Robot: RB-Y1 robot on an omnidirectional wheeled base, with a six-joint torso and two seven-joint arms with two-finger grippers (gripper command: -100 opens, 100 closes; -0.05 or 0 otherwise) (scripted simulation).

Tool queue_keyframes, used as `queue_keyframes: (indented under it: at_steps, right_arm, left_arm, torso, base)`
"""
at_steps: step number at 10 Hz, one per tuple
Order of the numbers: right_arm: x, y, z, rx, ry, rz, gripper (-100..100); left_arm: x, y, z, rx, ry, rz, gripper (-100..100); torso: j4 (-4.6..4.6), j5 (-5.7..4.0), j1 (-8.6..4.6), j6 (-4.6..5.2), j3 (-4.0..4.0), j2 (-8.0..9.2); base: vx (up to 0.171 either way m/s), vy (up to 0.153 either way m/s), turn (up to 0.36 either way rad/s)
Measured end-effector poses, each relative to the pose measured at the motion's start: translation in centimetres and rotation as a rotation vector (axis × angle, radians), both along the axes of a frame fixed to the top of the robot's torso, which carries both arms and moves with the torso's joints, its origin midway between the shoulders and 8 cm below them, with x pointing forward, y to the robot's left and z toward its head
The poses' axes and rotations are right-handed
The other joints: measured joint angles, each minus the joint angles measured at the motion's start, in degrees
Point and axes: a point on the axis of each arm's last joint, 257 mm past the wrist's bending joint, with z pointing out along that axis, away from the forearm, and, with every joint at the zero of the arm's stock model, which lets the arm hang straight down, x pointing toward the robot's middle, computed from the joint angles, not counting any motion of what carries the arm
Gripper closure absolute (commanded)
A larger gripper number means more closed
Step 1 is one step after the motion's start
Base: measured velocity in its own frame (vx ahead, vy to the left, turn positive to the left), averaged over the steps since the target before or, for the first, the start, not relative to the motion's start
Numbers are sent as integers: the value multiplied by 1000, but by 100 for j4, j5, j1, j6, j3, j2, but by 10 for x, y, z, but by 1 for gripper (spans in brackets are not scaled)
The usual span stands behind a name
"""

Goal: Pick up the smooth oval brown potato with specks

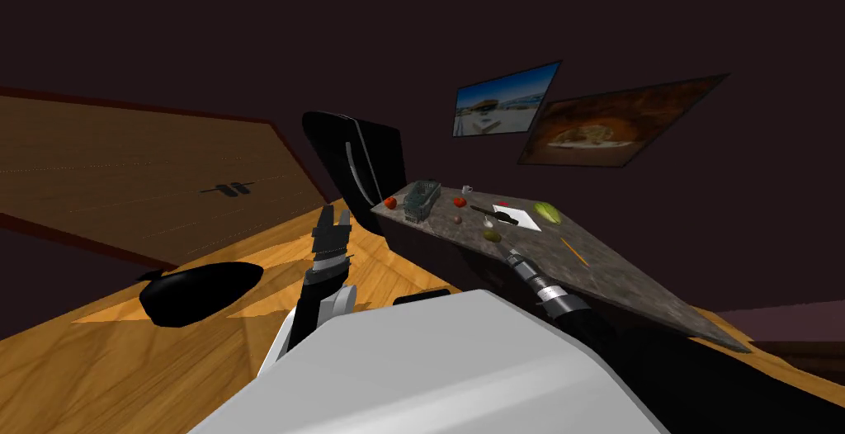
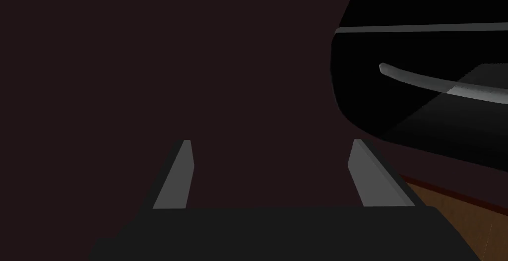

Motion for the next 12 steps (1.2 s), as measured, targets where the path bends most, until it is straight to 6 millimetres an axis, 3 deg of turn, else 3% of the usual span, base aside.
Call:
queue_keyframes:
  at_steps: [7,12]
  right_arm:
    - [-95,-61,-67,-302,387,-38,-100]
    - [-159,-100,-86,-484,614,-20,-100]
  left_arm:
    - [0,0,0,0,0,0,0]
    - [0,0,0,0,0,0,0]
  torso:
    - [-1,-2,-4,0,-4,-7]
    - [-1,-2,-6,1,-4,-6]
  base:
    - [47,25,294]
    - [42,11,230]
